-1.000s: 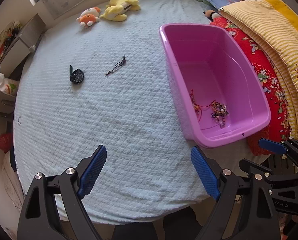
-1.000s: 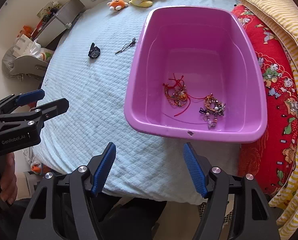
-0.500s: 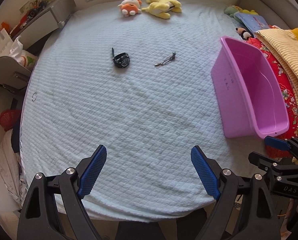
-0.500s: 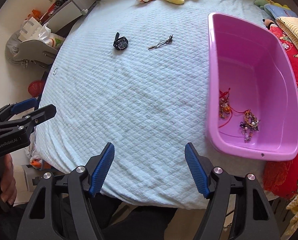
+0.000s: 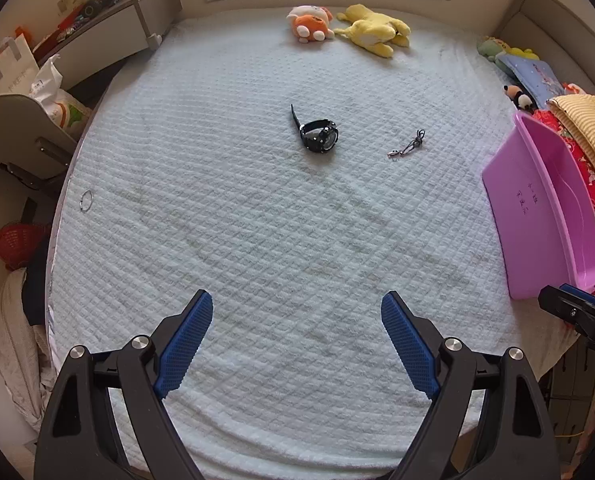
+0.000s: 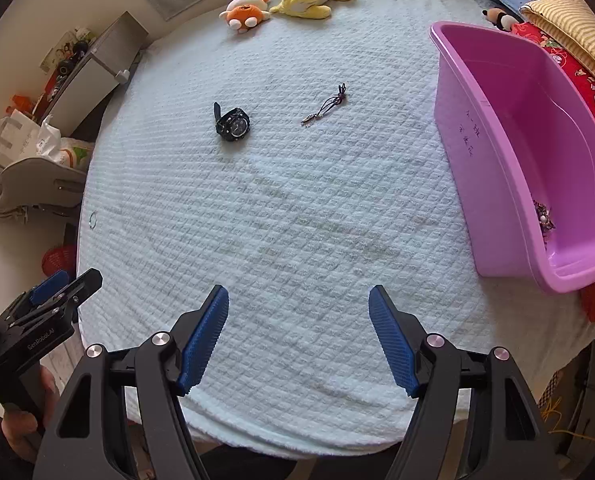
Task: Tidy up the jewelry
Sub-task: 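Withdraw both open tools from the tub back over the bed, then move the left tool to the black wristwatch while the right tool approaches the brown cord necklace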
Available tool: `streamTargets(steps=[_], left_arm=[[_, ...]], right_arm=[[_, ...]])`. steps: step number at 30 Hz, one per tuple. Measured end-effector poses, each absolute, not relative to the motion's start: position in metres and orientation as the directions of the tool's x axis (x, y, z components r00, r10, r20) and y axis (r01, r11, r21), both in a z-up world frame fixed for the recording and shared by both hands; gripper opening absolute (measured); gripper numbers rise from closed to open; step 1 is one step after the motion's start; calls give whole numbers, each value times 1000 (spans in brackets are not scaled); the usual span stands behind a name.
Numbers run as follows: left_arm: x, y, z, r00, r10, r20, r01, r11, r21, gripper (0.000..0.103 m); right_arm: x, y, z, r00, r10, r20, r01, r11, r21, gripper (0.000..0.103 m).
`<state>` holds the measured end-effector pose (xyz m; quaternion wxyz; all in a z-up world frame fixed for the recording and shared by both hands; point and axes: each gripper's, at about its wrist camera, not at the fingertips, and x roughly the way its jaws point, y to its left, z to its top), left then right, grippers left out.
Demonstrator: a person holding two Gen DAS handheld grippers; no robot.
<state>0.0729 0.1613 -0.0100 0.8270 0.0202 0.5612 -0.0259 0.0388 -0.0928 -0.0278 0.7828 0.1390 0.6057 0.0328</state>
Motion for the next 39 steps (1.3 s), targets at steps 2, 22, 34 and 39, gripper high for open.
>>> streamTargets(steps=[2, 22, 34, 39], left_arm=[[83, 167, -16, 387, -33, -921, 69, 998, -7, 87], [235, 135, -164, 569, -77, -818, 44, 997, -63, 88], [288, 111, -211, 630, -47, -775, 63, 998, -10, 96], [301, 105, -217, 648, -34, -761, 60, 998, 7, 96]], right_arm=[[46, -88, -31, 276, 207, -938, 127, 960, 249, 69], [171, -111, -180, 460, 103, -882, 98, 981, 165, 69], [255, -126, -239, 510, 125, -851, 135, 965, 223, 69], [279, -127, -249, 530, 123, -839, 137, 964, 228, 69]])
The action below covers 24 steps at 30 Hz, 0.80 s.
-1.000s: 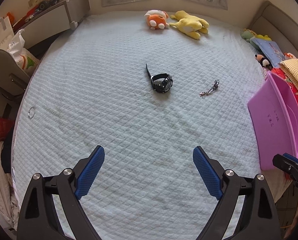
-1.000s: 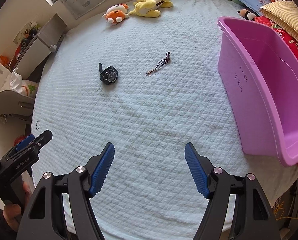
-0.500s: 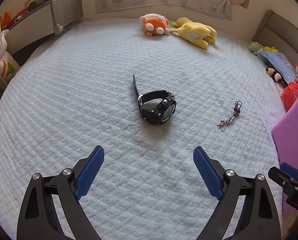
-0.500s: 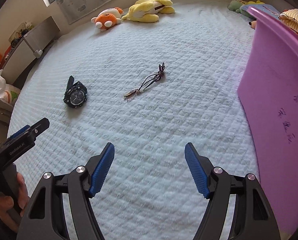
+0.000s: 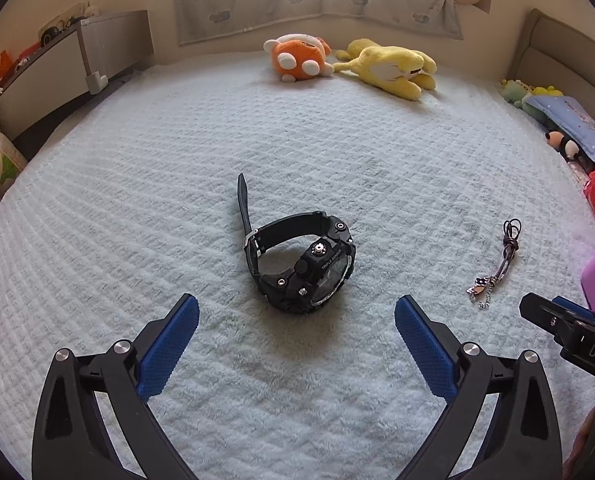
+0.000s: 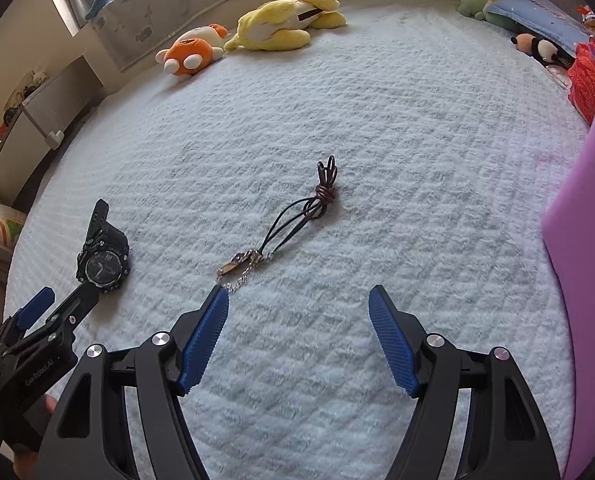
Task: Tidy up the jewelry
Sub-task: 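Move the left tool to the black wristwatch while the right tool approaches the brown cord necklace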
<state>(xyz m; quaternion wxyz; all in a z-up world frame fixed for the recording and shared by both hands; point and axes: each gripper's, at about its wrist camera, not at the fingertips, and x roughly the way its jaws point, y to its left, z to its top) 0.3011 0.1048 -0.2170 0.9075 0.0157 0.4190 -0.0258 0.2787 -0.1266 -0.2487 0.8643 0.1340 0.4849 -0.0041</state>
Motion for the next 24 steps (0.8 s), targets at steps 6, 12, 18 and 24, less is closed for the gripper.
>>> streamTargets(steps=[6, 12, 18, 24], left_arm=[[314, 97, -225, 657, -18, -754, 58, 998, 27, 97], [326, 93, -234, 656, -16, -755, 52, 998, 25, 96], [336, 93, -241, 653, -7, -757, 45, 999, 29, 97], [346, 91, -246, 655, -10, -755, 48, 998, 28, 97]], right_arm=[[301, -130, -259, 539, 109, -835, 157, 961, 227, 69], [317, -129, -268, 541, 87, -836, 151, 968, 199, 69], [327, -123, -272, 551, 60, -833, 132, 979, 158, 69], [336, -118, -277, 563, 28, -826, 125, 985, 119, 70]])
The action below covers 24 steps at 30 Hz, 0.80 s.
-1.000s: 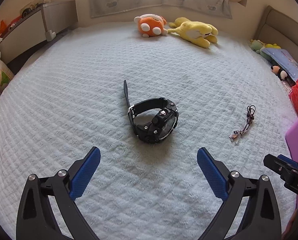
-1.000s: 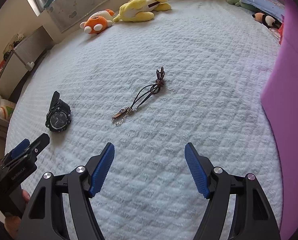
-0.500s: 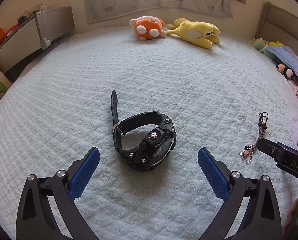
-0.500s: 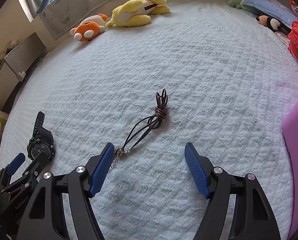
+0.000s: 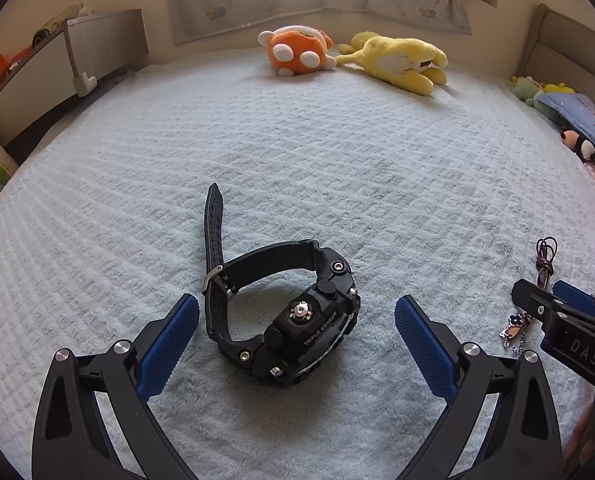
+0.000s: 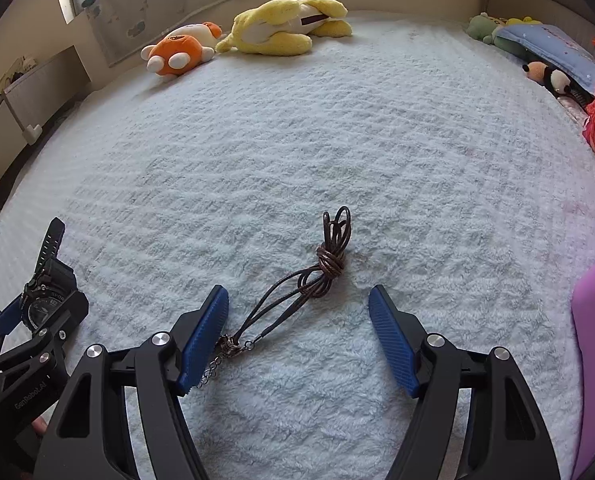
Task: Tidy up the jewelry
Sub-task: 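Move the left tool to the black wristwatch while the right tool approaches the brown cord necklace, then close the left tool on the watch body while the right tool grips the cord necklace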
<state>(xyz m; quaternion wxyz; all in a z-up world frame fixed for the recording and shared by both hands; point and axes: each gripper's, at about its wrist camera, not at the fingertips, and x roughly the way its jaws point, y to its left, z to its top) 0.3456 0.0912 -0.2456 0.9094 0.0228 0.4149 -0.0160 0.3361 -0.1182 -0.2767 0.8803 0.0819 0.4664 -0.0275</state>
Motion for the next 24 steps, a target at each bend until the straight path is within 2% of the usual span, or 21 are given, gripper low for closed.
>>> streamTargets(steps=[9, 10, 11, 16, 18, 20, 21, 24], left_arm=[[360, 90, -253, 647, 17, -762, 25, 999, 43, 96], [360, 90, -254, 649, 20, -761, 23, 999, 46, 93], [359, 90, -254, 648, 20, -762, 26, 999, 48, 86], [359, 90, -257, 639, 59, -767, -3, 997, 74, 71], [357, 93, -256, 638, 53, -768, -9, 998, 61, 70], [355, 94, -255, 640, 44, -768, -7, 999, 51, 69], [354, 95, -255, 641, 42, -766, -5, 999, 50, 68], [350, 97, -253, 645, 26, -763, 0, 999, 34, 68]], right_arm=[[339, -108, -281, 579, -38, -815, 115, 993, 36, 70], [338, -108, -282, 581, -43, -813, 116, 993, 30, 70], [339, -107, -282, 582, -47, -812, 116, 993, 26, 70], [339, -104, -282, 580, -67, -812, 111, 994, -3, 69], [341, -103, -281, 579, -66, -813, 109, 994, -3, 69], [340, -103, -280, 582, -57, -811, 102, 995, 4, 64], [339, -102, -279, 585, -52, -809, 97, 995, 6, 55], [335, -97, -277, 595, -39, -803, 68, 998, 1, 42]])
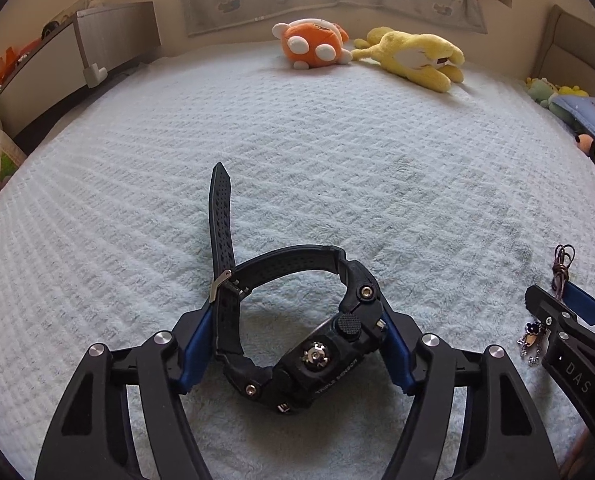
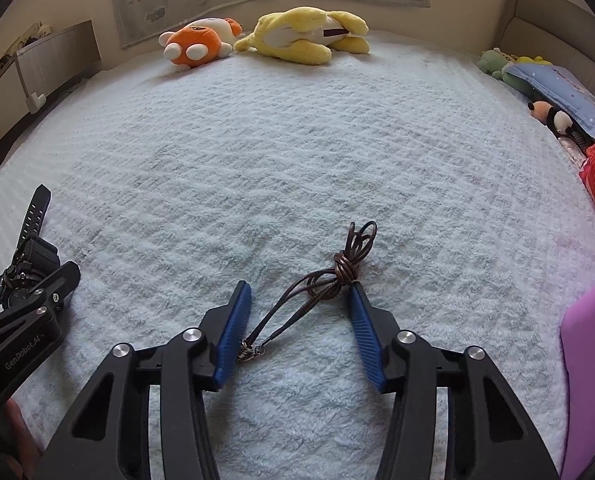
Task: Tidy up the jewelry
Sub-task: 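Close the left tool on the watch body while the right tool grips the cord necklace, then lift and carry the watch and necklace in both tools over the pink tub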
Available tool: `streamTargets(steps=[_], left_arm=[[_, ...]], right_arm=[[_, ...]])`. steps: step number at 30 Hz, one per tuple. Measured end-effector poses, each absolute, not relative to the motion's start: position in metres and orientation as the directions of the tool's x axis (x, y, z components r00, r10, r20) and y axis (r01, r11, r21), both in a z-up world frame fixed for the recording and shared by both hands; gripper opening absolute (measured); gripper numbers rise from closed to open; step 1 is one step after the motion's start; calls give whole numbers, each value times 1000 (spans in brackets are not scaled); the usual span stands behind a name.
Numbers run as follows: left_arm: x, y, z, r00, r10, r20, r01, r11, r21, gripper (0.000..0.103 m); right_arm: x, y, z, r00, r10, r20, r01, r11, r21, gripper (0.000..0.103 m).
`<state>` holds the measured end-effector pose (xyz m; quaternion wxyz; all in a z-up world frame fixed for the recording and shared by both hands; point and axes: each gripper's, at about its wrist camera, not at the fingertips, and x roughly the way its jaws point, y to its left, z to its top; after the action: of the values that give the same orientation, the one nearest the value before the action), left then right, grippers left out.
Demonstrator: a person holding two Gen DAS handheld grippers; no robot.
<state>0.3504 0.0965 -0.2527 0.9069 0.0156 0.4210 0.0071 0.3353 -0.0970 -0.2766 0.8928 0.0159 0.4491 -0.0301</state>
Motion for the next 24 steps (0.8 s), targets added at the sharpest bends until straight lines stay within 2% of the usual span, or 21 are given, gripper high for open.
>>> streamTargets(steps=[1, 3, 9, 24], left_arm=[[349, 98, -252, 646, 18, -763, 1, 1000, 25, 68], [345, 99, -250, 648, 6, -761, 5, 1000, 11, 68], [336, 99, -245, 655, -13, -755, 26, 1000, 6, 67], [308, 114, -225, 680, -26, -733, 36, 999, -2, 67]], right_arm=[[334, -97, -276, 599, -34, -800, 63, 998, 5, 39], [331, -98, -274, 604, -22, -797, 60, 998, 18, 23], [323, -100, -269, 612, -2, -791, 57, 998, 42, 6], [288, -80, -253, 623, 56, -781, 14, 996, 83, 3]])
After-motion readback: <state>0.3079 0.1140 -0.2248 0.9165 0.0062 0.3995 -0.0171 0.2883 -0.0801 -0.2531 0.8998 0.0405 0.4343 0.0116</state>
